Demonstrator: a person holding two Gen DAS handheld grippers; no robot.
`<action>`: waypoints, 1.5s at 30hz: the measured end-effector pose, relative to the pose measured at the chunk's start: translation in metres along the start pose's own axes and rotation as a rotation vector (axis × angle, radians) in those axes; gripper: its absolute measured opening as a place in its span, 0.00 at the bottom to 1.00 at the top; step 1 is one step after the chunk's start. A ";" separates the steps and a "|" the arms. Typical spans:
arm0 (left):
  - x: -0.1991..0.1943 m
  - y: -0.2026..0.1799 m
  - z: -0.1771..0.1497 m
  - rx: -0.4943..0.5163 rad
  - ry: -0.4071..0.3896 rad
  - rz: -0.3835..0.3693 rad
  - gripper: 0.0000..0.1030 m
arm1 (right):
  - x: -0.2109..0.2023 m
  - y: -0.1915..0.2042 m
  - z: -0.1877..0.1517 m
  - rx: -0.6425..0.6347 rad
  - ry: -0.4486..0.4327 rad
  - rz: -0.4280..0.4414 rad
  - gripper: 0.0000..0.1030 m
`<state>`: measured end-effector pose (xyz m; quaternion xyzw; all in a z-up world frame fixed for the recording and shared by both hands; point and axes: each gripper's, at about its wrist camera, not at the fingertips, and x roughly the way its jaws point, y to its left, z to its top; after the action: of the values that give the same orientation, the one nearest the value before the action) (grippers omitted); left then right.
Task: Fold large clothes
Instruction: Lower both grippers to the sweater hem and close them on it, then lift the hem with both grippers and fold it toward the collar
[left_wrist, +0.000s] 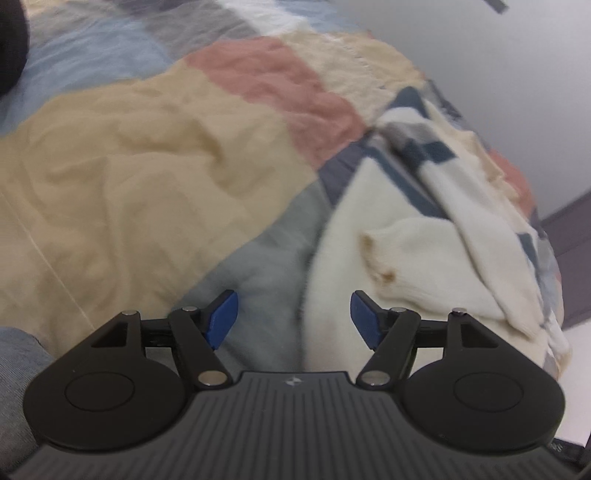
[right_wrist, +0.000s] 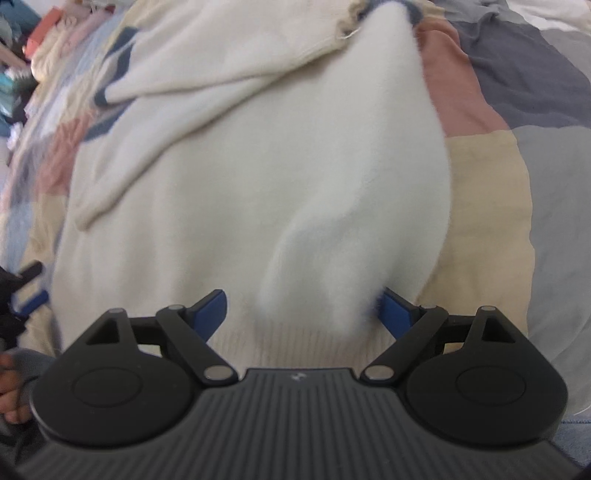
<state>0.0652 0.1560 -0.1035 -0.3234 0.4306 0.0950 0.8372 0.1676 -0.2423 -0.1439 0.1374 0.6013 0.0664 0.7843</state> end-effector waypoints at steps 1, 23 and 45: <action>0.006 0.001 0.002 -0.010 0.032 -0.004 0.70 | -0.003 -0.005 -0.001 0.026 -0.009 0.022 0.87; 0.019 -0.017 -0.018 0.050 0.222 -0.154 0.66 | 0.000 -0.027 -0.009 0.152 -0.034 -0.045 0.87; 0.021 -0.015 -0.001 -0.082 0.244 -0.374 0.13 | -0.028 -0.021 -0.019 0.118 -0.258 0.084 0.23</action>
<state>0.0844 0.1411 -0.1136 -0.4405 0.4571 -0.0841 0.7680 0.1408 -0.2674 -0.1285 0.2157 0.4920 0.0455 0.8422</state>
